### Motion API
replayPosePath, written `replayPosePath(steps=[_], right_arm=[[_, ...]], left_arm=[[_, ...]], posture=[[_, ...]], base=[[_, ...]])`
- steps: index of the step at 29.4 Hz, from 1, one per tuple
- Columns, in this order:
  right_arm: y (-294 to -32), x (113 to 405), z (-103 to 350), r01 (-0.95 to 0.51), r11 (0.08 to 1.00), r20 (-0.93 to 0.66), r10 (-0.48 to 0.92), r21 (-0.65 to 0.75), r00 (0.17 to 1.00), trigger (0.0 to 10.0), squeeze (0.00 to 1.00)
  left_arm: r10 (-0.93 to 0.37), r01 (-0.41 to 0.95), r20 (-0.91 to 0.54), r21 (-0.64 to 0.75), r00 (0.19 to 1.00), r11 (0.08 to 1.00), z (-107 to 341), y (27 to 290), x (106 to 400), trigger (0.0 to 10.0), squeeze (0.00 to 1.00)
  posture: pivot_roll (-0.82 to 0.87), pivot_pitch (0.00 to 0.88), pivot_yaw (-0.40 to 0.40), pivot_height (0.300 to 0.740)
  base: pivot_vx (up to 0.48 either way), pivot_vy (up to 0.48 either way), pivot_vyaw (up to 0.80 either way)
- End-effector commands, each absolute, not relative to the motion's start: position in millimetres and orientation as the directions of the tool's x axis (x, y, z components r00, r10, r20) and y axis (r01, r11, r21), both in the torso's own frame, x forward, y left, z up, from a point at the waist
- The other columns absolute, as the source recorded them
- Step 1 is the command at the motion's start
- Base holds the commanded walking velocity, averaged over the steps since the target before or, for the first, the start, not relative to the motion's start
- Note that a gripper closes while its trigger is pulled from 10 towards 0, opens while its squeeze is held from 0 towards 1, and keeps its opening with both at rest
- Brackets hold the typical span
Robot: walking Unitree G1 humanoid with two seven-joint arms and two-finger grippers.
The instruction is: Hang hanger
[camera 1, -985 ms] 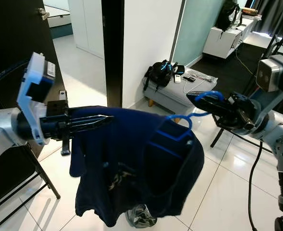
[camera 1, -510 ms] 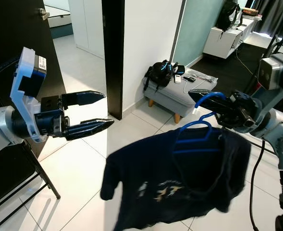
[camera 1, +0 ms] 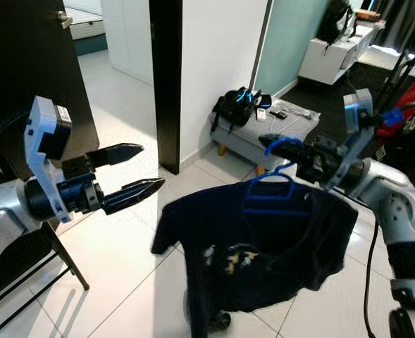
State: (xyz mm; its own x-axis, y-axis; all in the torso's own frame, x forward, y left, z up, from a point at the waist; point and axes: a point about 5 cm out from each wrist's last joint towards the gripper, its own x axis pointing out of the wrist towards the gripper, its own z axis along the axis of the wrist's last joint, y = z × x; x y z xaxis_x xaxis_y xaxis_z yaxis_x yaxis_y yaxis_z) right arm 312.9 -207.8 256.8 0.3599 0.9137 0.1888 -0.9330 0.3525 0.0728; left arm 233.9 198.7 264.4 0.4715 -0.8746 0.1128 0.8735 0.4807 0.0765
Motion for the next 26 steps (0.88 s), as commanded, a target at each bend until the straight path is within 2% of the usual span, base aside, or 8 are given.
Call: replayPosePath(steps=[1, 6, 8, 21, 26], right_arm=[[-217.1, 305.2, 275.2, -0.95, 0.31, 0.238, 0.922, 0.022, 0.306, 0.0, 0.0], [-231.4, 297.1, 300.1, -0.964, 0.266, 0.294, 0.923, -0.028, 0.246, 0.0, 0.0], [-233.7, 296.0, 304.1, -0.964, 0.261, 0.302, 0.923, -0.038, 0.238, 0.0, 0.0], [-240.4, 290.8, 320.1, -0.967, 0.237, 0.316, 0.928, -0.09, 0.198, 0.0, 0.0], [-238.3, 282.1, 342.5, -0.975, 0.175, 0.385, 0.917, -0.14, 0.109, 0.0, 0.0]], left_arm=[[-0.896, 0.895, 0.101, 0.072, 0.433, 0.441, 268.1, 202.3, 226.1, 10.0, 0.0], [-0.933, 0.934, 0.096, 0.052, 0.348, 0.353, 269.1, 208.0, 214.4, 10.0, 0.0], [-0.937, 0.937, 0.089, 0.062, 0.338, 0.343, 269.4, 208.0, 213.4, 10.0, 0.0], [-0.921, 0.909, 0.056, 0.147, 0.385, 0.389, 272.1, 205.7, 222.9, 10.0, 0.0], [-0.889, 0.857, 0.03, 0.251, 0.457, 0.45, 273.7, 201.8, 234.5, 10.0, 0.0]], posture=[[0.04, 0.0, -0.065, 0.74], [0.03, 0.0, -0.062, 0.74], [0.03, 0.0, -0.062, 0.74], [0.02, 0.0, -0.059, 0.74], [0.03, 0.0, -0.054, 0.74]], base=[[0.0, 0.0, 0.0], [0.0, 0.0, 0.0], [0.0, 0.0, 0.0], [0.0, 0.0, 0.0], [0.0, 0.0, 0.0]])
